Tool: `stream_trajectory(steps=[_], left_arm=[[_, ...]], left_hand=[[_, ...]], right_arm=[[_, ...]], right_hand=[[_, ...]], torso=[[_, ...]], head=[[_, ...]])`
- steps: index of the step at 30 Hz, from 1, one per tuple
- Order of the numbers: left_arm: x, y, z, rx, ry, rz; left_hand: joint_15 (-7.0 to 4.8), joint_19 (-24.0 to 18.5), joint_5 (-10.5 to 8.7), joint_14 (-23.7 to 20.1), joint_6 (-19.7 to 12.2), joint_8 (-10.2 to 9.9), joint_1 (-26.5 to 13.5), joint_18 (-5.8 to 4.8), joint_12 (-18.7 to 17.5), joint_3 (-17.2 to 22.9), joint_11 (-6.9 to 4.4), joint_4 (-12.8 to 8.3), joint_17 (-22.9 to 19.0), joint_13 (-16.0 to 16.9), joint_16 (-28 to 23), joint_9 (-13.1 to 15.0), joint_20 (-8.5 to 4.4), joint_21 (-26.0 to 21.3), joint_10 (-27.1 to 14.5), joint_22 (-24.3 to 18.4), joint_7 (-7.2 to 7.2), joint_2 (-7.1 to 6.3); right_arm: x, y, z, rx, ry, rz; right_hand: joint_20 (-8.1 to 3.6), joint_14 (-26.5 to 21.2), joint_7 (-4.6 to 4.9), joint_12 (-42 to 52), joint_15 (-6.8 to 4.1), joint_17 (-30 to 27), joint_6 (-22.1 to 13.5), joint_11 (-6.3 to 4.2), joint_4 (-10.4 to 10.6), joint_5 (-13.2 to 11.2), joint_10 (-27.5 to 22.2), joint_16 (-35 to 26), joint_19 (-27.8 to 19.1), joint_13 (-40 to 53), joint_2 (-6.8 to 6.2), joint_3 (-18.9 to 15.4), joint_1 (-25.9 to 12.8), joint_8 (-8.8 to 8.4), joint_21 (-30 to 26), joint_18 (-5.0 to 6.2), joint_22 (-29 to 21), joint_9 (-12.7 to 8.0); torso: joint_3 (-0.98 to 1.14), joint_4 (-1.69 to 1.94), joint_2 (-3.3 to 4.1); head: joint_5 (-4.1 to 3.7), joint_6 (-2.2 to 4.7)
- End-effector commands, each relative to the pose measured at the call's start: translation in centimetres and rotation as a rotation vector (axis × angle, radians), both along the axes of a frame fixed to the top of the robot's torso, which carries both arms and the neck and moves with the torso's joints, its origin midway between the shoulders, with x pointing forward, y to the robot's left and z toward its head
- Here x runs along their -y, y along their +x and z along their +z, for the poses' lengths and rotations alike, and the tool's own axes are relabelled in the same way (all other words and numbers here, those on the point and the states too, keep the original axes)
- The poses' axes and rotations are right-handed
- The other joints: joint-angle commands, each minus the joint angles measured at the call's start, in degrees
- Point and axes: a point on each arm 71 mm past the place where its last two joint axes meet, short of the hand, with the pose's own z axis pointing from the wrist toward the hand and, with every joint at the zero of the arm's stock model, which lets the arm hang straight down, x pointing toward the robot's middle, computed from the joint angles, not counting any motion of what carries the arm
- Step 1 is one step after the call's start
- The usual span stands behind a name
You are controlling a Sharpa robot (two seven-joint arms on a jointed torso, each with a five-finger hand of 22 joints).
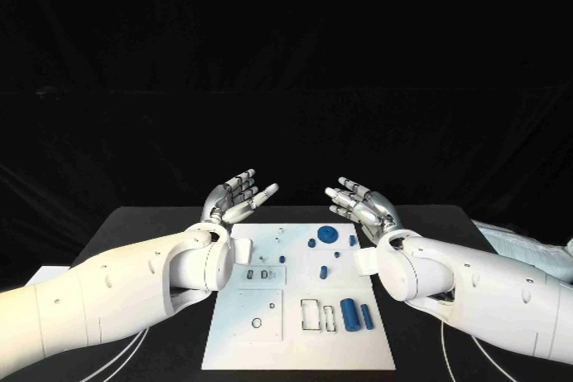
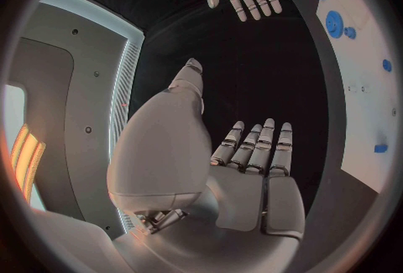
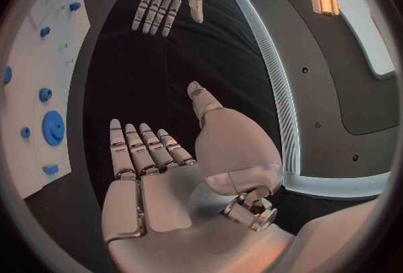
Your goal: Assemble the parts on the task board
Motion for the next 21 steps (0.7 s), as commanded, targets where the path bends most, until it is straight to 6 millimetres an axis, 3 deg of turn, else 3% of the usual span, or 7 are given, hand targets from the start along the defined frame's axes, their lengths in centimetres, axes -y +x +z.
stream_trajectory(steps=[1, 5, 8, 9, 12, 15, 21], left_arm=[[0.4, 0.0, 0.2, 0.006, -0.031, -0.053], [0.4, 0.0, 0.2, 0.006, -0.031, -0.053], [0.4, 0.0, 0.2, 0.006, -0.031, -0.053], [-0.9, 0.1, 0.1, 0.015, -0.048, -0.066], [-1.3, -0.1, 0.3, 0.02, -0.057, -0.08], [-1.7, -0.5, 0.5, 0.018, -0.069, -0.099], [-1.8, -1.3, 1.2, 0.01, -0.1, -0.147]], left_hand=[[0.37, 1.0, 0.43, 1.7, 1.3, 0.4, 2.9, 1.44, 0.5, 0.4, 0.63, 0.9, 0.3, 0.2, 0.5, 0.2, 0.42, 0.4, 1.3, 0.2, 6.41, -0.04], [0.77, 3.3, 0.14, 5.7, 3.4, 0.8, 3.4, 1.84, 0.8, 1.7, 1.05, 0.8, 0.8, 0.4, 1.3, 0.4, 0.49, 1.0, 3.5, 0.5, 6.8, 1.19], [1.14, 11.9, 1.05, 16.5, 8.7, 1.8, 4.3, 2.0, 2.3, 5.7, 1.95, 0.6, 2.1, 1.1, 4.0, 0.9, 0.41, 3.2, 12.4, 1.7, 7.69, 3.75], [0.73, 16.4, 1.17, 18.9, 11.6, 2.3, 4.5, 2.32, 3.2, 6.8, 1.6, 0.3, 2.3, 1.5, 4.8, 1.2, 0.31, 4.3, 17.3, 2.3, 7.48, 4.77], [-1.23, 24.0, 0.95, 25.1, 21.4, 4.1, 4.2, 4.02, 6.1, 7.7, 0.07, -0.6, 3.0, 2.2, 7.3, 2.0, 0.04, 7.0, 29.1, 3.3, 6.63, 6.83], [-2.74, 28.2, 0.9, 30.0, 28.7, 5.5, 3.2, 5.15, 7.4, 6.7, -1.27, -1.9, 3.4, 2.2, 8.6, 2.3, -0.32, 8.3, 34.0, 3.6, 5.58, 8.09], [-4.1, 32.0, 0.86, 34.4, 32.7, 5.9, 1.0, 5.24, 7.5, 5.1, -2.62, -2.2, 4.0, 2.0, 8.7, 1.9, -1.48, 8.8, 38.6, 3.4, 4.33, 10.32]], right_arm=[[-1.5, -0.4, -0.3, -0.006, -0.029, 0.223], [-1.7, -0.4, -0.5, -0.012, -0.037, 0.27], [-1.8, -0.4, -0.5, -0.013, -0.04, 0.284], [1.2, 0.7, 0.4, 0.214, -0.254, 0.154], [1.6, 0.8, 0.8, 0.259, -0.31, 0.144], [1.9, 1.0, 1.2, 0.304, -0.369, 0.143], [2.3, 1.5, 2.4, 0.376, -0.488, 0.166]], right_hand=[[0.44, 12.6, 8.54, 1.3, -0.43, 0.9, 8.3, 0.1, -3.3, 0.4, 10.6, 1.9, 10.0, 0.8, 0.76, 1.3, 6.4, 1.31, 2.5, 2.48, 1.4, 0.8], [0.34, 27.2, 7.67, 2.8, -2.22, 1.7, 18.2, -1.23, -5.2, 0.3, 23.9, 4.1, 18.4, 1.5, 1.06, 2.4, 9.2, 2.52, 5.5, 4.34, 2.5, 1.4], [0.31, 31.4, 6.99, 3.4, -3.37, 1.7, 24.9, -2.1, -6.5, 0.7, 29.3, 5.1, 20.7, 1.4, 1.03, 3.9, 10.5, 2.94, 6.7, 5.5, 2.7, 1.6], [0.27, 32.4, 6.72, 3.6, -3.68, 1.7, 27.2, -2.5, -6.8, 0.6, 30.4, 5.2, 21.2, 1.4, 0.96, 4.3, 10.6, 3.07, 6.9, 5.75, 2.8, 1.7], [-0.14, 35.7, 5.93, 3.5, -4.68, 1.7, 33.4, -3.43, -7.5, 0.3, 33.4, 5.6, 23.3, 1.4, 0.57, 5.9, 10.4, 3.2, 8.1, 6.15, 3.0, 1.9], [-1.11, 39.9, 5.38, 3.3, -5.85, 1.8, 36.4, -4.39, -8.1, 0.1, 36.2, 6.1, 25.5, 1.3, 0.11, 7.8, 9.8, 3.11, 9.3, 6.25, 3.3, 1.9], [-2.89, 46.4, 4.44, 2.6, -7.8, 2.0, 39.4, -5.62, -8.6, -0.1, 40.5, 6.5, 28.7, 1.4, -0.76, 11.2, 8.4, 2.86, 11.0, 6.25, 3.6, 1.9]], torso=[[-0.01, 0.03, 0.01], [-0.01, 0.03, 0.01], [-0.01, 0.03, 0.01], [-0.31, 0.62, 1.48], [-0.33, 0.74, 1.95], [-0.41, 0.89, 2.7], [-0.62, 1.4, 4.44]], head=[[-0.01, -0.01], [-0.01, -0.01], [-0.01, -0.01], [-1.22, -0.37], [-1.47, -0.63], [-1.61, -0.55], [-2.17, 0.03]])
